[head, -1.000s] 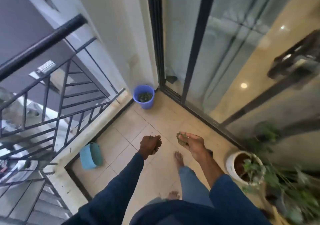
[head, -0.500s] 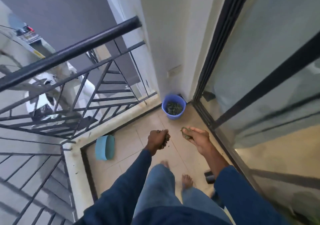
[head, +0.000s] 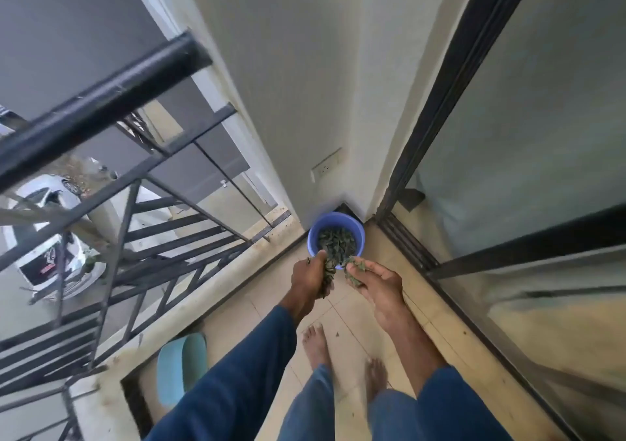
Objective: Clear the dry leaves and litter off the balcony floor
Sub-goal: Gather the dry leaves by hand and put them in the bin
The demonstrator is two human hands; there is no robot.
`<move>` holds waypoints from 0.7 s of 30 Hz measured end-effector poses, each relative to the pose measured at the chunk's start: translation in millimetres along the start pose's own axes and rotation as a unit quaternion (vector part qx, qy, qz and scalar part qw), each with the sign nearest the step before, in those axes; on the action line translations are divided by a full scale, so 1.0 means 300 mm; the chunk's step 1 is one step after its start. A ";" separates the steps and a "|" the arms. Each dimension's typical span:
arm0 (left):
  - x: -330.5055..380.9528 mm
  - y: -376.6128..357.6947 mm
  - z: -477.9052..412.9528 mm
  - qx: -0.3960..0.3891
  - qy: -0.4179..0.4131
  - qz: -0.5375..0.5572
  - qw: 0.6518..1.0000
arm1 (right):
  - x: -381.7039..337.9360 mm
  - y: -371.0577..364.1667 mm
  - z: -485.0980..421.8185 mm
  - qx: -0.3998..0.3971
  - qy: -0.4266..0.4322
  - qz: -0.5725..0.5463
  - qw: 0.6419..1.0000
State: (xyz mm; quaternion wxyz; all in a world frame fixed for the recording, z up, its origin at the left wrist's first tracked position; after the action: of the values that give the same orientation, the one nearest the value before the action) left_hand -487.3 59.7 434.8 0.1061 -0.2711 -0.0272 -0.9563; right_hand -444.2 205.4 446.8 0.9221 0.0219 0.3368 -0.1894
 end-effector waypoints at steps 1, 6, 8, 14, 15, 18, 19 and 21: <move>0.009 -0.024 -0.081 0.005 0.006 0.011 1.000 | 0.005 -0.011 -0.068 0.001 0.000 -0.010 1.000; 0.002 -0.150 -0.441 0.007 0.052 0.062 0.997 | 0.049 -0.039 -0.383 -0.003 -0.014 -0.018 1.000; -0.012 -0.200 -0.567 0.009 0.057 0.092 0.994 | 0.080 -0.039 -0.522 0.011 -0.012 0.004 1.000; -0.117 -0.293 -0.959 0.018 0.123 0.108 0.986 | 0.213 -0.032 -0.915 0.050 -0.016 0.055 0.997; -0.111 -0.302 -0.963 0.027 0.136 0.101 0.985 | 0.241 -0.031 -0.970 0.048 -0.026 0.064 0.996; -0.107 -0.319 -1.000 0.054 0.140 0.070 0.986 | 0.301 -0.046 -1.102 0.019 -0.063 0.082 0.994; -0.119 -0.323 -1.031 0.054 0.149 0.057 0.986 | 0.319 -0.052 -1.146 0.007 -0.074 0.080 0.994; -0.134 -0.325 -1.079 0.072 0.151 0.029 0.985 | 0.338 -0.069 -1.203 -0.017 -0.101 0.071 0.992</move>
State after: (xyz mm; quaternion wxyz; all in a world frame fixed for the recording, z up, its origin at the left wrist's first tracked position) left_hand -641.3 127.0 138.6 0.1557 -0.1156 -0.0715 -0.9784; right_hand -601.8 213.1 106.2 0.9627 0.0106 0.2429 -0.1187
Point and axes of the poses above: each hand's wrist, its own z-axis away from the middle knuckle, its own y-axis out of the back of the hand, x = y × z, the point moved 1 cm from there along -z, towards the middle knuckle, and after that the axes turned 14 degrees about z, right-handed, at the moved point
